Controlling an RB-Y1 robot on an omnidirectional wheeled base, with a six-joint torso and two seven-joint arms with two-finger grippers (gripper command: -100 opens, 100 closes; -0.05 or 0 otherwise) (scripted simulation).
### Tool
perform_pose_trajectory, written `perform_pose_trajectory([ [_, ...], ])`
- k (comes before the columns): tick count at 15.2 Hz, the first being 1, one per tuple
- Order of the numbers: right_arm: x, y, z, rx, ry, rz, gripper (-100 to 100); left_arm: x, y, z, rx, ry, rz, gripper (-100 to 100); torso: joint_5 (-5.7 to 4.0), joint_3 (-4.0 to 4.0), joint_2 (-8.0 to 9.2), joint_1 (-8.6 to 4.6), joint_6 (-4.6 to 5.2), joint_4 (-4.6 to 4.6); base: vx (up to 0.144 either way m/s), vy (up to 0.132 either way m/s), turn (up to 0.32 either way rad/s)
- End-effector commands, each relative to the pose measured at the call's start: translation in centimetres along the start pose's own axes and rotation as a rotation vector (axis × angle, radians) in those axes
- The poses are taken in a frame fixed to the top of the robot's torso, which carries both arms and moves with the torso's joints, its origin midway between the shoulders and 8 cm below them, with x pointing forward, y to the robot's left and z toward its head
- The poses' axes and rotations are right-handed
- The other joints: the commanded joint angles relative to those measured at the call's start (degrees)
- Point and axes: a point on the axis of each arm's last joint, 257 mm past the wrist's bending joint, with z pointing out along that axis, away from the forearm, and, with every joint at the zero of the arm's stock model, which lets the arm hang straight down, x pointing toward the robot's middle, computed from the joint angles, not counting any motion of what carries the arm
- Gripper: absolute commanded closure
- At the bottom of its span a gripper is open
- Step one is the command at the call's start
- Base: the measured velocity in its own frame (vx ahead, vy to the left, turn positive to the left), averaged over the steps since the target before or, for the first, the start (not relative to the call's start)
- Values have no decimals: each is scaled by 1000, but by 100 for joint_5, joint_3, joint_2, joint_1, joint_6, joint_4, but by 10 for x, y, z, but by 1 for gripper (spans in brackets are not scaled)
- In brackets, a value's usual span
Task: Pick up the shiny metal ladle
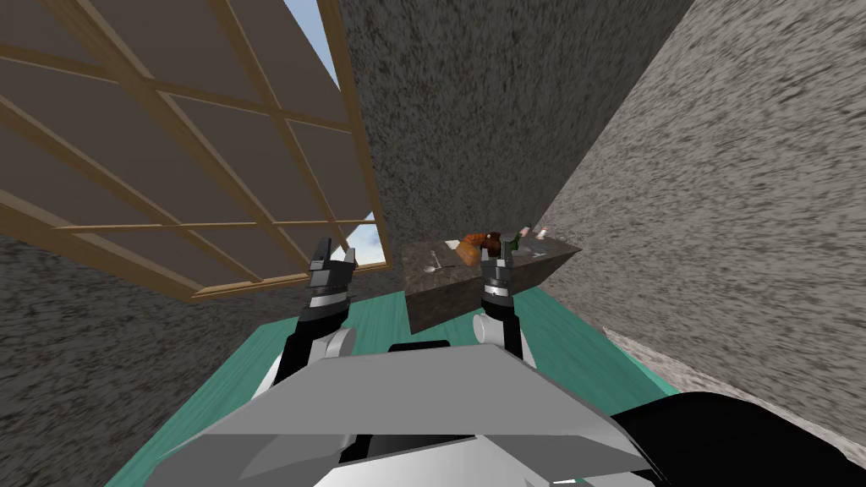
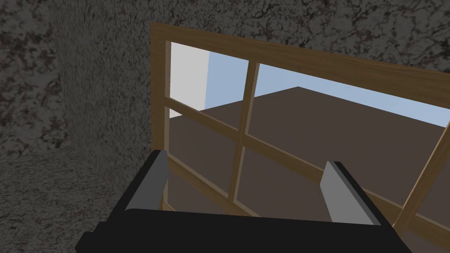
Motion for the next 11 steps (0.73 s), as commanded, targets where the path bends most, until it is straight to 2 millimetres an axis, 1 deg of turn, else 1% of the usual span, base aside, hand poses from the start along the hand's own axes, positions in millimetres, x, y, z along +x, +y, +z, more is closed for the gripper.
perform_pose_trajectory([
  [1,0,-6,-2,21,35,5,-100,0,0,0,0,0,0,0,0,0,0,0,0,0,-9,27,-10],
  [2,0,-6,-2,21,35,5,-100,0,0,0,0,0,0,0,1,1,2,5,0,0,-15,49,-14],
  [3,-1,-12,-4,43,55,17,-100,0,0,0,0,0,0,0,2,2,4,13,0,1,-16,61,-19],
  [4,-1,-12,-4,43,57,16,-100,0,0,0,0,0,0,0,4,3,6,18,0,1,-14,66,-17],
  [5,-4,-20,-7,70,74,35,-100,0,0,0,0,0,0,0,5,3,6,22,0,1,-10,79,-16],
  [6,-4,-20,-7,71,76,34,-100,0,0,0,0,0,0,0,6,3,5,27,0,1,-15,86,-16],
  [7,-9,-29,-10,104,89,60,-100,0,0,0,0,0,0,0,7,3,6,31,0,1,-25,109,-23],
  [8,-9,-29,-10,104,90,60,-100,0,0,0,0,0,0,0,8,5,9,39,0,1,-23,111,-23],
  [9,-15,-40,-13,143,97,84,-100,0,0,0,0,0,0,0,9,5,9,43,0,2,-21,122,-21],
  [10,-15,-40,-13,144,98,92,-100,0,0,0,0,0,0,0,10,6,10,47,0,2,-13,118,-24],
  [11,-24,-51,-18,187,101,112,-100,0,0,0,0,0,0,0,10,5,8,48,0,2,-18,141,-16],
])
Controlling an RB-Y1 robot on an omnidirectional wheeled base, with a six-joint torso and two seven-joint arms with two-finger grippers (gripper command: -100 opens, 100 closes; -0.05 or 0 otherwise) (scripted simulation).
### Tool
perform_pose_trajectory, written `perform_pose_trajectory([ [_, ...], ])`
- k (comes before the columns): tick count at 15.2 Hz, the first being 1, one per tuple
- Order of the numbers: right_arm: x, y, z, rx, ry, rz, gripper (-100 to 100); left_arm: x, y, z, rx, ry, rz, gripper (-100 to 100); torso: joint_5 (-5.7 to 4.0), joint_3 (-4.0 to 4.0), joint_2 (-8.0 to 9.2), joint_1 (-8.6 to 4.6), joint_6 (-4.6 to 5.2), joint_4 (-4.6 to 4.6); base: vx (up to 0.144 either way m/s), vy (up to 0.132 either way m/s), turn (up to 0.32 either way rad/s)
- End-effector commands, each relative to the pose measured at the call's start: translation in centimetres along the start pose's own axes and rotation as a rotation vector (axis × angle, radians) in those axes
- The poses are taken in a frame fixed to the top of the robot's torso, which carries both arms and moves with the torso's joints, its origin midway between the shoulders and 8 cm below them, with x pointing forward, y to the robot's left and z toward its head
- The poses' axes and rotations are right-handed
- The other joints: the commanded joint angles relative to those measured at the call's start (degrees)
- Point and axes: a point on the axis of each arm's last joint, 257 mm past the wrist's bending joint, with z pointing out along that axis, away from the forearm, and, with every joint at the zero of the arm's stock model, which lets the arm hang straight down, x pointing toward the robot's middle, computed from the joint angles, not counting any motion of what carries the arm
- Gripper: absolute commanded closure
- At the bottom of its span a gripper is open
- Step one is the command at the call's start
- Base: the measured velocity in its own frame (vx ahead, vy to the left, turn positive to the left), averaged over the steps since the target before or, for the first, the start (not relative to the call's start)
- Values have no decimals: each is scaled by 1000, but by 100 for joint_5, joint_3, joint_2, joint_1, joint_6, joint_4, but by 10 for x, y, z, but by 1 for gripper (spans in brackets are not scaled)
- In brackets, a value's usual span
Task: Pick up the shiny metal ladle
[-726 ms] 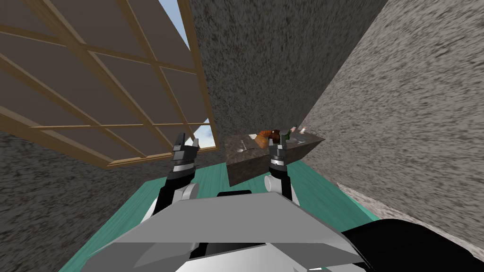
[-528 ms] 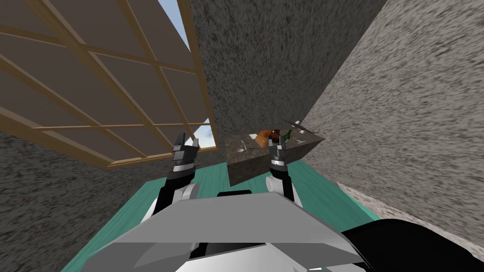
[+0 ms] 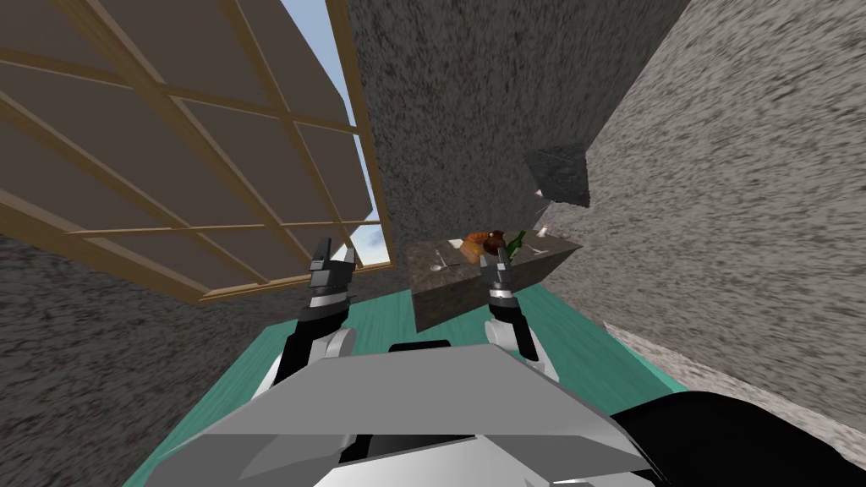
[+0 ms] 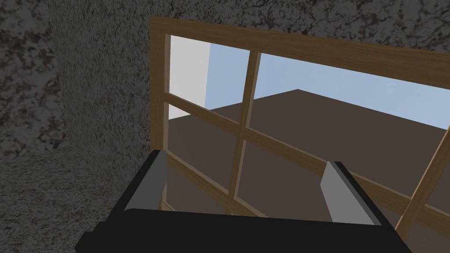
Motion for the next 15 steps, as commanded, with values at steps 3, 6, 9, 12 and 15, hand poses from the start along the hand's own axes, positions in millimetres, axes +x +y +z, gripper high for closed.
perform_pose_trajectory([
  [3,-17,-20,-7,82,-1,76,-100,0,0,0,0,0,0,0,0,0,0,-7,0,1,-20,107,-19],
  [6,-29,-33,-12,131,-11,125,-100,0,0,0,0,0,0,0,-2,0,-1,-16,0,0,-12,91,-14],
  [9,-43,-46,-17,183,-29,180,-100,0,0,0,0,0,0,0,-2,-3,-6,-13,0,-1,-3,110,-13],
  [12,-58,-59,-24,235,-54,237,-100,0,0,0,0,0,0,0,-1,-3,-5,-10,0,-1,-9,106,-15],
  [15,-75,-72,-32,289,-86,296,-100,0,0,0,0,0,0,0,-1,-3,-6,-11,-1,-1,-10,108,-11],
])
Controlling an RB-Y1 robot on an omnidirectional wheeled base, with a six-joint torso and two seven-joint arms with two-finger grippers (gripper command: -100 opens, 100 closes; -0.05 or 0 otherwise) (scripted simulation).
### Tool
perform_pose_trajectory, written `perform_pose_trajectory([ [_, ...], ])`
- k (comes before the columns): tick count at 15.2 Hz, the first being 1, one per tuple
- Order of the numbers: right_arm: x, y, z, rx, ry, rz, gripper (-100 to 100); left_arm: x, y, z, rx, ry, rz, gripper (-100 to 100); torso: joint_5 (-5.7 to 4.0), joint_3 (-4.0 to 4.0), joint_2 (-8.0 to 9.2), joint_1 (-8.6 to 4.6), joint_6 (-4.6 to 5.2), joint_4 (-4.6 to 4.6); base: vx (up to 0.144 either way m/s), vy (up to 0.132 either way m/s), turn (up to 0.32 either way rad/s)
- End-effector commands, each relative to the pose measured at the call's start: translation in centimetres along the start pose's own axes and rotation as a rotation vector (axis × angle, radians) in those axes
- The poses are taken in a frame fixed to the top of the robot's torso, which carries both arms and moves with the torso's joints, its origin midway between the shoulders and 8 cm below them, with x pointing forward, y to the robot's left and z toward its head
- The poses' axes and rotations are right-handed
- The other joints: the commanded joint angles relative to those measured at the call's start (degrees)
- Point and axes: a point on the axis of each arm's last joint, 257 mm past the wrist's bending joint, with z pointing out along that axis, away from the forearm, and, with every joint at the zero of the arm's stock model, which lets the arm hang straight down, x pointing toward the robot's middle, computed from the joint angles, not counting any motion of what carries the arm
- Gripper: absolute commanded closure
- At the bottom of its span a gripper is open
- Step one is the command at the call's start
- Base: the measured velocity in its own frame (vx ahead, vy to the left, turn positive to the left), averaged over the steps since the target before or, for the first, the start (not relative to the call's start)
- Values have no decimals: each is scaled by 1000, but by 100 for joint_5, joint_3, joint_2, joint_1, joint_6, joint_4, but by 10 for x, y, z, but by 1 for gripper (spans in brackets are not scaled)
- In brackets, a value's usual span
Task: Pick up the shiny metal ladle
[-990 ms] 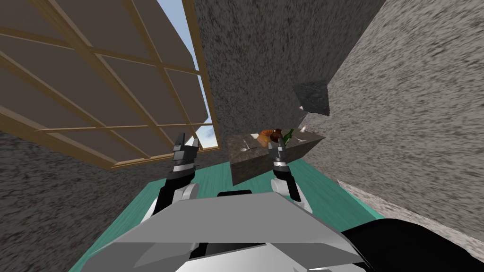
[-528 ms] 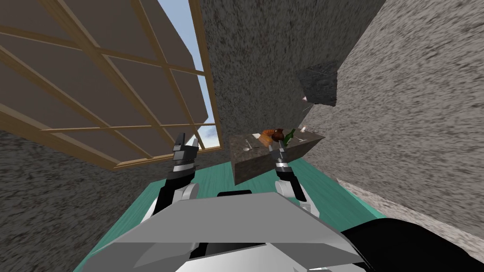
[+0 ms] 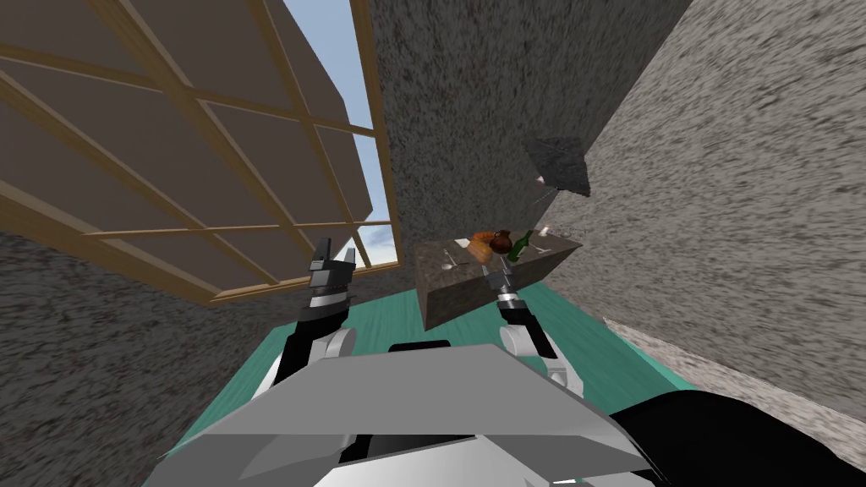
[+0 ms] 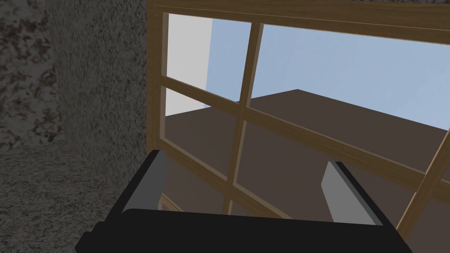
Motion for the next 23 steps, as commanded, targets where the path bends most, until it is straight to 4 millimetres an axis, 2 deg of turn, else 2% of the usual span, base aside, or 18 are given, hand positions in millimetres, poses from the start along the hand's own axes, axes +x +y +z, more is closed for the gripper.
perform_pose_trajectory([
  [1,-16,-6,-5,40,-26,48,-100,0,0,0,0,0,0,0,0,0,0,0,0,0,-10,135,-9],
  [3,-16,-6,-5,39,-26,77,-100,0,0,0,0,0,0,0,2,-1,-2,2,1,0,-1,86,-9],
  [4,-36,-15,-9,90,-64,108,-100,0,0,0,0,0,0,0,0,-1,-3,-9,0,0,5,95,3],
  [7,-36,-15,-9,88,-66,155,-100,0,0,0,0,0,0,0,0,-3,-6,-8,0,-1,3,83,-8],
  [8,-58,-24,-15,137,-109,191,-100,0,0,0,0,0,0,0,-2,-3,-6,-16,0,-1,0,81,6],
  [11,-58,-24,-15,135,-113,235,-100,0,0,0,0,0,0,0,-1,-3,-6,-7,0,-1,4,87,-7],
  [12,-80,-32,-22,182,-161,273,-100,0,0,0,0,0,0,0,-2,-3,-6,-15,0,-1,4,92,11],
  [15,-80,-32,-22,178,-166,319,-100,0,0,0,0,0,0,0,0,-2,-4,-5,1,-1,1,89,-5],
  [16,-102,-39,-31,223,-217,350,-100,0,0,0,0,0,0,0,-2,-3,-7,-16,0,-1,13,88,14],
  [19,-102,-39,-31,217,-225,406,-100,0,0,0,0,0,0,0,0,-7,-12,-6,1,-2,19,88,-2],
  [20,-124,-46,-39,260,-280,430,-100,0,0,0,0,0,0,0,-2,-6,-12,-17,0,-2,20,76,17],
  [23,-124,-46,-39,251,-289,494,-100,0,0,0,0,0,0,0,-1,-8,-13,-12,0,-3,17,78,2],
])
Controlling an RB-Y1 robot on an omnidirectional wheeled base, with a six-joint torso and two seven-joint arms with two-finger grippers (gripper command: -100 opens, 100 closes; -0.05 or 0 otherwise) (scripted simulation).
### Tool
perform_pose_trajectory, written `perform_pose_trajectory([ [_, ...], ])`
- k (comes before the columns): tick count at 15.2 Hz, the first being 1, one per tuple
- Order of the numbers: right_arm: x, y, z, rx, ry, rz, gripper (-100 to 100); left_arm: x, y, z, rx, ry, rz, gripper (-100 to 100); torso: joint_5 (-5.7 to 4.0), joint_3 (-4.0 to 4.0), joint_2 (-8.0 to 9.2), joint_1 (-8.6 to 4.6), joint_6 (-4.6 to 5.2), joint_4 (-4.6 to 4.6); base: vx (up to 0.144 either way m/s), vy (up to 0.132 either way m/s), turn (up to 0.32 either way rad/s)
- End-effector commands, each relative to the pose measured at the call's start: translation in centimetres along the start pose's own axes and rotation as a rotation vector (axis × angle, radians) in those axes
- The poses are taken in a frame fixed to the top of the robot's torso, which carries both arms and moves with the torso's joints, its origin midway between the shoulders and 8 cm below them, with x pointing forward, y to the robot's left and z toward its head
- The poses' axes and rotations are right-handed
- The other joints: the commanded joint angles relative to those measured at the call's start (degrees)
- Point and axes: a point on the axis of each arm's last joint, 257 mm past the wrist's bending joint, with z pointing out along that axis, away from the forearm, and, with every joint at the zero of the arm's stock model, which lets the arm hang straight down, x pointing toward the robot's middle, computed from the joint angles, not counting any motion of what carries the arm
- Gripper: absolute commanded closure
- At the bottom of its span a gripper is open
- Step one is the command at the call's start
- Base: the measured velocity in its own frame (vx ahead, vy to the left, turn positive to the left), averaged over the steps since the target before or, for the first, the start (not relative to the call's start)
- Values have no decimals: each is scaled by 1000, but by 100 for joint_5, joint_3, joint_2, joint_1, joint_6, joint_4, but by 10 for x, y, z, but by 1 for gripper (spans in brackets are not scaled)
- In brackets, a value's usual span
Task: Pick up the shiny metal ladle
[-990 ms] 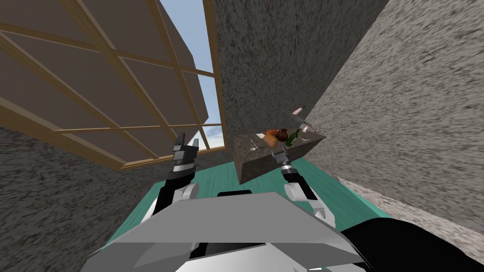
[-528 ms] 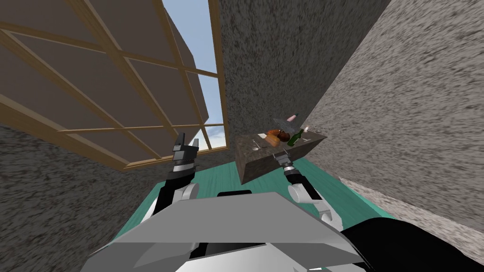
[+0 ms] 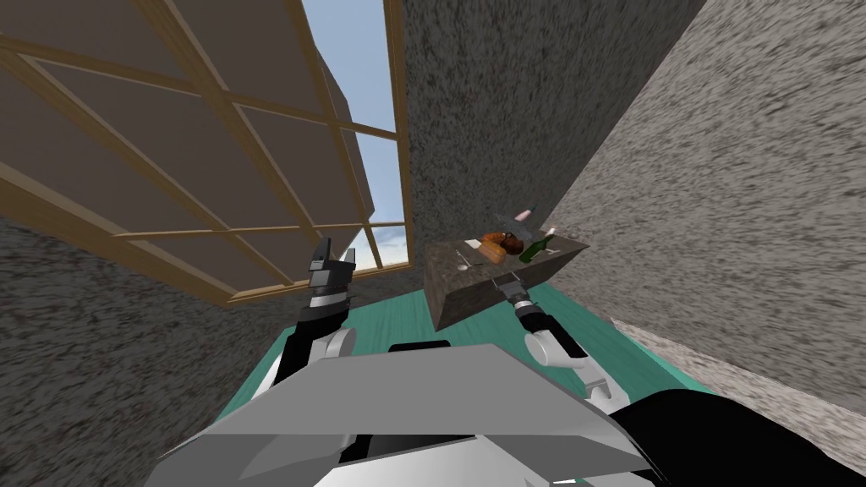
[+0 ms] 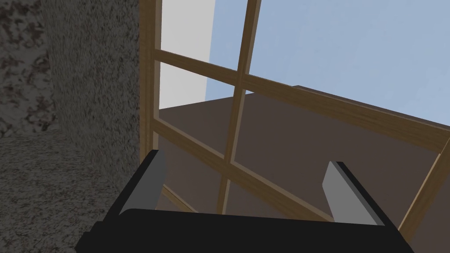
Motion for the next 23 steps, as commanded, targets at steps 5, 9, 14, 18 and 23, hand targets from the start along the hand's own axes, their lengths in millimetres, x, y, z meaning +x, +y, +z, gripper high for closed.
perform_pose_trajectory([
  [5,-48,9,-8,53,-133,147,-100,0,0,0,0,0,0,0,-1,-2,-2,-3,0,-1,25,79,12],
  [9,-70,14,-13,69,-201,246,-100,0,0,0,0,0,0,0,0,-2,-3,-2,0,-1,25,76,12],
  [14,-90,20,-19,76,-271,369,-100,0,0,0,0,0,0,0,-1,-5,-9,-4,0,-2,40,66,20],
  [18,-110,25,-25,80,-341,461,-100,0,0,0,0,0,0,0,-2,-5,-9,-5,-1,-2,37,61,21],
  [23,-128,31,-32,75,-412,570,-100,0,0,0,0,0,0,0,-4,-4,-8,-14,-2,-1,35,44,18],
])
